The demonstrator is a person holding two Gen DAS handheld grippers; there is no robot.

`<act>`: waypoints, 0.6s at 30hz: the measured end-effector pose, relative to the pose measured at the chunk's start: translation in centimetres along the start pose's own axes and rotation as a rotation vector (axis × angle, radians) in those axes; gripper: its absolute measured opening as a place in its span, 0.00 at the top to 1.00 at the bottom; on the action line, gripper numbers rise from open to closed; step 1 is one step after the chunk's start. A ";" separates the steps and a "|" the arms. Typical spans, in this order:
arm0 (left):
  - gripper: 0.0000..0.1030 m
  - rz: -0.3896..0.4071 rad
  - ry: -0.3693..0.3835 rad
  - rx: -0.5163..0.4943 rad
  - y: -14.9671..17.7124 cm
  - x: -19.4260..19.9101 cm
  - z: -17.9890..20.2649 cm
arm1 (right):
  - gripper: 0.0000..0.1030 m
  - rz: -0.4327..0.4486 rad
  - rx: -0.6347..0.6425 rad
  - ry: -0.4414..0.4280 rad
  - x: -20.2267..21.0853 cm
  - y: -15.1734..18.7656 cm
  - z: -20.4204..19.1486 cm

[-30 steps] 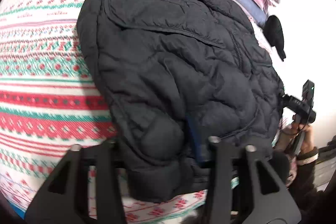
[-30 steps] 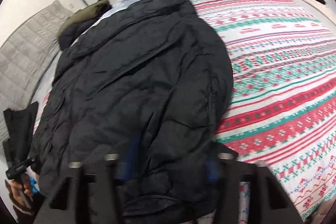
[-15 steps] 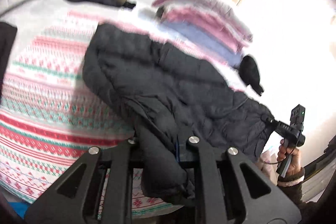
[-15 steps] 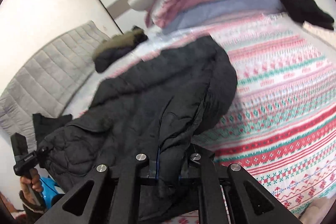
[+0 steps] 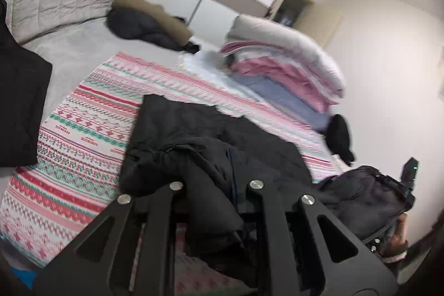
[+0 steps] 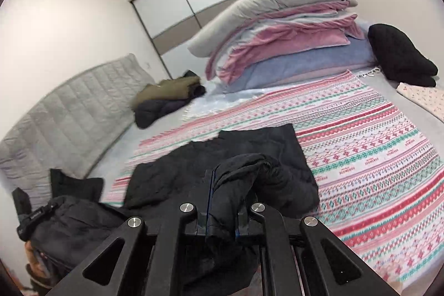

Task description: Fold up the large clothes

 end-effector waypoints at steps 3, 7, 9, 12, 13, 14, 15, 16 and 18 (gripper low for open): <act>0.83 -0.024 -0.054 -0.002 -1.2 -3.3 -0.9 | 0.90 -0.015 -0.001 0.059 -3.8 -1.7 0.8; 0.83 -0.086 -0.123 -0.003 -2.3 -8.8 -2.3 | 0.90 -0.041 -0.005 0.154 -10.8 -3.1 1.3; 0.82 -0.119 -0.157 -0.014 -2.3 -11.6 -3.0 | 0.90 -0.065 -0.003 0.188 -13.5 -3.6 2.1; 0.80 -0.173 -0.196 -0.023 -1.5 -15.3 -4.0 | 0.90 -0.121 -0.011 0.239 -18.0 -3.7 3.7; 0.80 -0.192 -0.208 -0.030 -1.0 -16.6 -4.3 | 0.90 -0.140 -0.010 0.258 -19.6 -3.5 4.3; 0.79 -0.215 -0.222 -0.041 -0.3 -17.9 -4.6 | 0.90 -0.153 -0.006 0.273 -20.8 -3.3 4.8; 0.76 -0.235 -0.238 -0.055 0.4 -19.0 -4.8 | 0.90 -0.167 0.002 0.289 -22.0 -2.9 5.3; 0.76 -0.245 -0.246 -0.072 1.0 -19.9 -4.9 | 0.90 -0.176 0.009 0.301 -22.9 -2.5 5.7; 0.73 -0.252 -0.256 -0.105 2.1 -20.9 -5.0 | 0.89 -0.191 0.031 0.320 -24.7 -1.7 6.5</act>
Point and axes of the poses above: each gripper's, at about its wrist camera, not at the fingertips, and x roughly against the way its jaws point, z to its right, y to its underside, the point moved 4 cm from there along -x, roughly the way its jaws point, and after that the axes turned 15 degrees about -x, right-handed, at the moved point
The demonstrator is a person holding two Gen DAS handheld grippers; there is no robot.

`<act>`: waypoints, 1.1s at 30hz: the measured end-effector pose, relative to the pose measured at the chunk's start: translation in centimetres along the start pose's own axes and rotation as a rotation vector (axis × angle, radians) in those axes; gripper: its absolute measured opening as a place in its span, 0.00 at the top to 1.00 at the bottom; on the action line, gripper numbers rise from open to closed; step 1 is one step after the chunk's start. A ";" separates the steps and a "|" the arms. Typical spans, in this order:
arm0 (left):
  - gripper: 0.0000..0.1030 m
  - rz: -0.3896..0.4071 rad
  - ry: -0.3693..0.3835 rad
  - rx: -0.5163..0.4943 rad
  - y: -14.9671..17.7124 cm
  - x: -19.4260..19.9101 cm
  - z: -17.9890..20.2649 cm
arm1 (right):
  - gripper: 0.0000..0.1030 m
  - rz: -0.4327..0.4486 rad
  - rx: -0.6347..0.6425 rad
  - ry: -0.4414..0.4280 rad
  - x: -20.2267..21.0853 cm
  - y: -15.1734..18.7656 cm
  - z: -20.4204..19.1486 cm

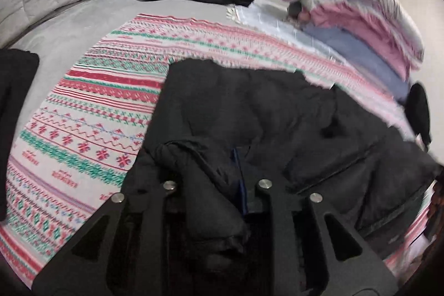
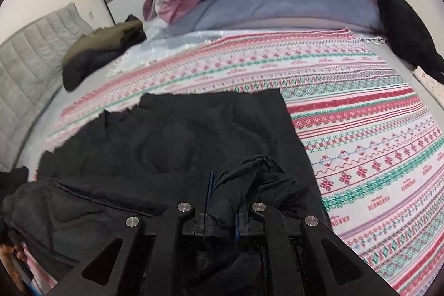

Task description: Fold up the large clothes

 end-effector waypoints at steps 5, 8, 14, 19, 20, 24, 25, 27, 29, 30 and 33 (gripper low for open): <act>0.70 0.005 -0.023 -0.073 0.7 -0.1 0.8 | 0.85 0.009 0.044 0.014 -1.8 0.9 -0.2; 0.62 -0.027 -0.010 -0.098 0.4 1.4 0.8 | 0.80 0.000 0.062 0.002 -0.8 1.0 -0.3; 0.20 0.014 0.018 -0.121 0.9 6.5 0.3 | 0.25 -0.002 0.020 -0.055 4.2 0.5 0.9; 0.20 0.027 0.085 -0.174 2.4 9.6 1.4 | 0.24 0.049 0.037 -0.114 8.9 1.6 1.5; 0.20 0.020 0.096 -0.195 2.7 9.8 1.9 | 0.24 0.040 0.062 -0.115 9.4 2.2 1.3; 0.20 -0.033 0.193 -0.275 3.7 9.0 4.5 | 0.24 -0.053 0.176 -0.113 8.8 5.2 -0.7; 0.20 -0.055 0.212 -0.296 4.0 8.5 5.3 | 0.24 -0.088 0.206 -0.103 8.2 6.1 -1.4; 0.20 -0.110 0.233 -0.349 4.2 7.2 7.0 | 0.24 -0.155 0.258 -0.098 6.8 7.5 -3.1; 0.20 -0.145 0.260 -0.406 3.8 5.6 8.8 | 0.24 -0.223 0.322 -0.119 5.4 9.0 -4.9; 0.20 -0.151 0.267 -0.419 3.5 5.1 9.3 | 0.24 -0.241 0.354 -0.124 4.6 9.3 -5.9; 0.20 -0.147 0.241 -0.460 1.3 3.4 10.7 | 0.24 -0.229 0.399 -0.114 3.3 8.6 -8.6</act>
Point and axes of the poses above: each gripper's, at about its wrist camera, not at the fingertips, and x roughly against the way its jaws point, z to its right, y to its underside, the point moved 4 cm from there along -x, roughly the way its jaws point, and after that the axes turned 15 degrees about -x, right-handed, at the moved point
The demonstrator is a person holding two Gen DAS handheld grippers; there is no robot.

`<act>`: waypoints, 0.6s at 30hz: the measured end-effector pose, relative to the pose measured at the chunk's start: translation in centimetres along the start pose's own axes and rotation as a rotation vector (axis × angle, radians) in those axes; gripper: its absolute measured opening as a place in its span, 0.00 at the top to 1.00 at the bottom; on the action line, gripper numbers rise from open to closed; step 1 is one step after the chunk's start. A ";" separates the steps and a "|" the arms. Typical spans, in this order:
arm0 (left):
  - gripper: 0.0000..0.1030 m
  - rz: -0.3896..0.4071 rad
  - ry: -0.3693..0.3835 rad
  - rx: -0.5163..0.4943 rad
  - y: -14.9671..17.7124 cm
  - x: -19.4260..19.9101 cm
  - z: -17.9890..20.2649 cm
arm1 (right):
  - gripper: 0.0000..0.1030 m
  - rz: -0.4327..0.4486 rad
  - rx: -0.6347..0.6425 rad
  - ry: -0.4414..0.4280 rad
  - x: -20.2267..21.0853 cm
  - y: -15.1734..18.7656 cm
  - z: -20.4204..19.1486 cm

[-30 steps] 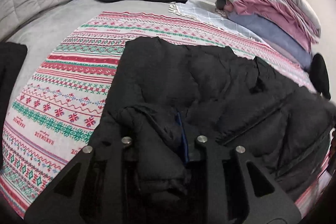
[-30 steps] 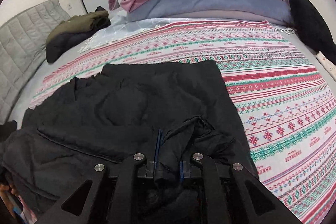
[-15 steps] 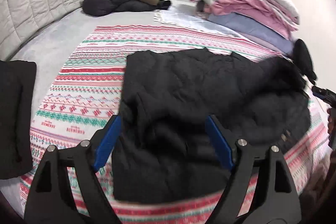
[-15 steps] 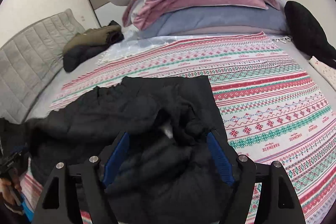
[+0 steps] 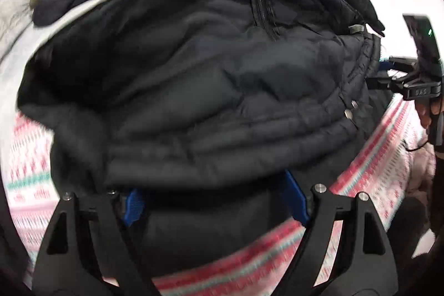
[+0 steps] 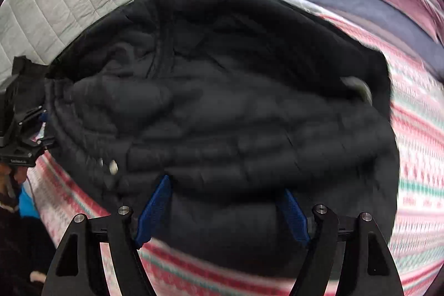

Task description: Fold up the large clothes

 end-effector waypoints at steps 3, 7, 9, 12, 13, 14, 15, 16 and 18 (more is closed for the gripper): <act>0.20 0.053 -0.082 -0.010 -3.1 0.2 -1.3 | 0.24 0.086 -0.015 -0.001 0.5 -3.5 -1.0; 0.20 0.180 -0.207 0.103 -6.3 2.0 -5.8 | 0.24 0.261 -0.082 0.003 2.6 -8.4 -0.3; 0.20 0.201 -0.277 0.163 -6.6 2.9 -7.8 | 0.24 0.321 -0.136 0.007 3.8 -10.4 0.9; 0.20 0.232 -0.308 0.202 -6.0 4.7 -9.2 | 0.24 0.366 -0.193 0.027 5.5 -11.9 3.3; 0.20 0.251 -0.307 0.211 -5.1 5.3 -9.6 | 0.24 0.376 -0.202 0.023 6.2 -11.9 4.2; 0.19 0.260 -0.307 0.224 -4.1 5.7 -9.9 | 0.24 0.385 -0.207 0.018 6.7 -11.8 5.0; 0.19 0.255 -0.305 0.231 -3.5 5.7 -10.1 | 0.24 0.396 -0.215 0.016 7.2 -11.4 5.7; 0.19 0.239 -0.302 0.241 -2.5 5.5 -10.4 | 0.23 0.405 -0.234 0.020 7.5 -10.8 6.8; 0.19 0.216 -0.294 0.248 -0.9 4.8 -10.9 | 0.23 0.404 -0.268 0.014 7.8 -9.7 8.5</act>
Point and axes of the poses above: each gripper's, at about its wrist camera, not at the fingertips, and x roughly against the way its jaws point, z to its right, y to its underside, the point moved 4 cm from there along -x, roughly the way its jaws point, and after that the axes turned 15 degrees about -x, right-handed, at the moved point
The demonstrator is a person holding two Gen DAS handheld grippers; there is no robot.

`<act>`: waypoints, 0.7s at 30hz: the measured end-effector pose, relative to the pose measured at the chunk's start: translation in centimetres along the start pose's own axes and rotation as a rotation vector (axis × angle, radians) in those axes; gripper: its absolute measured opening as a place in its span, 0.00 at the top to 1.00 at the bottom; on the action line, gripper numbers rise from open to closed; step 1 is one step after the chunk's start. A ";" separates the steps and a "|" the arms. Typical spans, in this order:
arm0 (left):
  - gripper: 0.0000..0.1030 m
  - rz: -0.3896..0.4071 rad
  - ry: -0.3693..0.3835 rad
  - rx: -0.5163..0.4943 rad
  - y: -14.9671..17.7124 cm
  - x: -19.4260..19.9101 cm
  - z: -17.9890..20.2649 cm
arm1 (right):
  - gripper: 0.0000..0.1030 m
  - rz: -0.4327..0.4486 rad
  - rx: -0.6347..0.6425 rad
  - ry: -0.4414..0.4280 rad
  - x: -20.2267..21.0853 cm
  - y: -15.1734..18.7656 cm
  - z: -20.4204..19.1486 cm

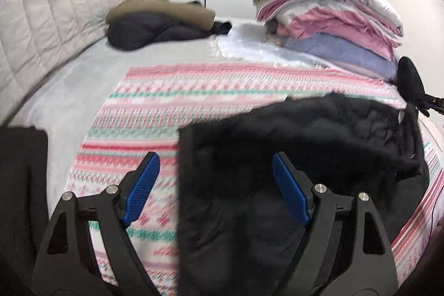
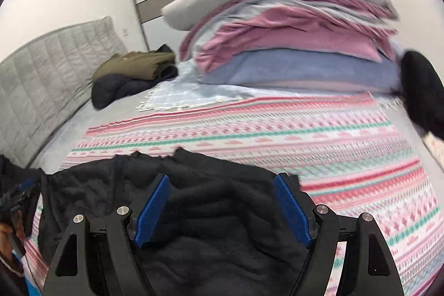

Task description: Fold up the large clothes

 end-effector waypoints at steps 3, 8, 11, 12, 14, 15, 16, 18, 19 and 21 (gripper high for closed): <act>0.19 -0.049 0.016 -0.001 2.5 -1.2 -1.4 | 0.22 -0.032 -0.022 -0.009 0.0 1.0 3.2; 0.20 -0.112 0.079 0.027 3.7 -4.0 -1.8 | 0.22 -0.158 0.078 0.028 -2.7 3.6 4.8; 0.47 -0.080 0.156 0.062 2.4 -5.1 -1.3 | 0.24 -0.144 0.120 0.019 -4.6 3.4 3.6; 0.62 -0.078 0.183 0.074 2.0 -5.4 -1.1 | 0.26 -0.128 0.122 0.009 -5.0 3.0 3.1; 0.86 -0.061 0.187 0.078 0.4 -5.7 -0.5 | 0.75 -0.125 0.113 -0.031 -6.2 2.1 2.0; 0.90 -0.038 0.183 0.081 -0.3 -5.4 -0.5 | 0.89 -0.131 0.102 -0.042 -6.8 1.8 1.5; 0.91 -0.011 0.183 0.098 -0.8 -5.2 -0.7 | 0.91 -0.117 0.089 -0.030 -7.1 1.2 1.4; 0.92 0.050 0.181 0.183 -1.9 -4.8 -2.0 | 0.92 -0.057 0.048 -0.002 -7.3 -0.5 1.8; 0.92 0.057 0.169 0.226 -2.2 -5.1 -2.8 | 0.92 -0.043 0.012 0.007 -7.5 -1.2 2.4; 0.92 0.000 0.138 0.278 -2.3 -7.1 -3.6 | 0.92 -0.040 -0.055 0.055 -8.9 -2.3 3.9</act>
Point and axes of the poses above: each gripper's, at about its wrist camera, not at the fingertips, and x roughly against the way its jaws point, z to its right, y to its underside, the point moved 4 cm from there along -x, roughly the way its jaws point, and after that the axes turned 15 degrees about -x, right-handed, at the moved point
